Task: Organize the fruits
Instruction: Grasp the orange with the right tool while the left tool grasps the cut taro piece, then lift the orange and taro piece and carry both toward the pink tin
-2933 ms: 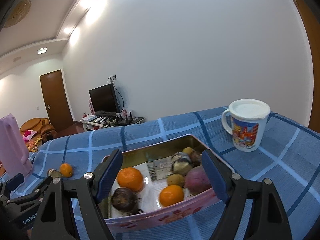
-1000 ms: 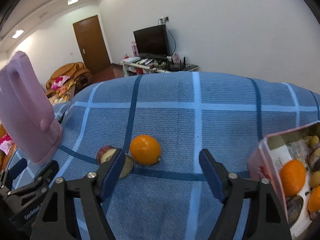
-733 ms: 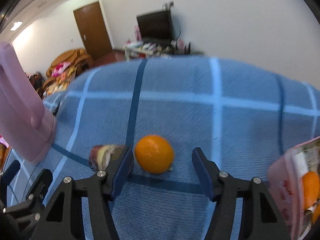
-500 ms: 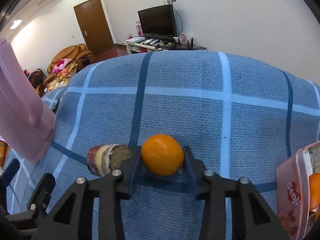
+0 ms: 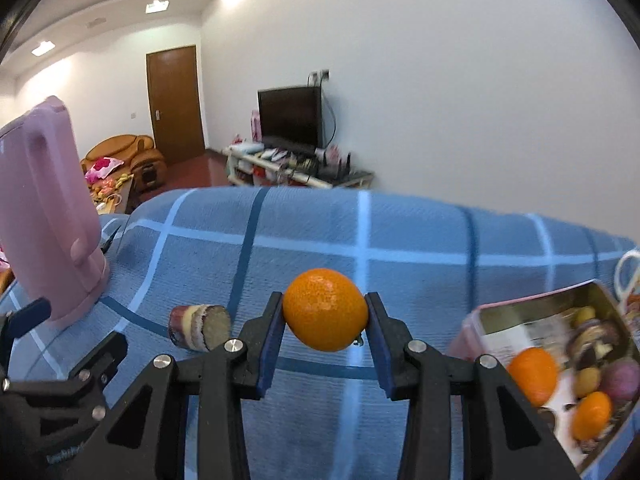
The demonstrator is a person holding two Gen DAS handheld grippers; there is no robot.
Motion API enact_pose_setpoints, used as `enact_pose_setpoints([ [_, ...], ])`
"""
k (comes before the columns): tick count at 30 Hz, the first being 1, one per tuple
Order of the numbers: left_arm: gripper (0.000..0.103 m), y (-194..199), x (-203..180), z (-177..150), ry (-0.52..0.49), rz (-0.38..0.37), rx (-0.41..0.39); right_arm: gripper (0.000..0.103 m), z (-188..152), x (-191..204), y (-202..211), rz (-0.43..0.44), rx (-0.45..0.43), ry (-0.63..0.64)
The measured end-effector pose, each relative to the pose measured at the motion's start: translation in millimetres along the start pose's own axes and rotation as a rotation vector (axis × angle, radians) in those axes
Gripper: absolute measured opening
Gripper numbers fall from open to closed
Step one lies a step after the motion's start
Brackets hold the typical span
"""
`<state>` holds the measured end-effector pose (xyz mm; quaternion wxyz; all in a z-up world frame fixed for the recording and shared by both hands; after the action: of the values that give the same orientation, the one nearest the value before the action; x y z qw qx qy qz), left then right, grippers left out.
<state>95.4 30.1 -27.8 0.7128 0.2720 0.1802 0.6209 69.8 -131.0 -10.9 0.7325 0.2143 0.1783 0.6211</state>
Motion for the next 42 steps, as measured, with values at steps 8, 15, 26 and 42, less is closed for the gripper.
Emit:
enact_pose_setpoints([
  [8,0.103,-4.3,-32.7,6.7,-0.056,-0.066,0.016,0.042,-8.6,-29.5,22.9,-0.013,-0.034,-0.023],
  [15,0.096,-39.4,-61.3,18.6,-0.082,-0.113,0.133,0.042,-16.0,-47.0,38.3,-0.003,-0.035,-0.041],
  [26,0.042,-66.4,-53.1,23.2,0.017,-0.205,0.234,0.042,-16.3,-45.6,32.0,0.018,-0.006,-0.042],
  [42,0.037,0.0,-64.7,14.4,-0.047,-0.041,-0.030,0.042,-18.5,-30.8,45.6,-0.006,-0.087,0.020],
])
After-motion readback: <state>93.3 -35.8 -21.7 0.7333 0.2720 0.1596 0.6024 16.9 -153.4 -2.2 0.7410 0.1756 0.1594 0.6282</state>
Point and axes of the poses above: each gripper's, at about its wrist camera, not at the fingertips, and y roughly against the way its jaws point, x to its left, z to its top, the point moved 1 cm from there along -y, roughly the way its jaws point, and after that the axes turned 2 degrees about -y, right-handed, at the moved point
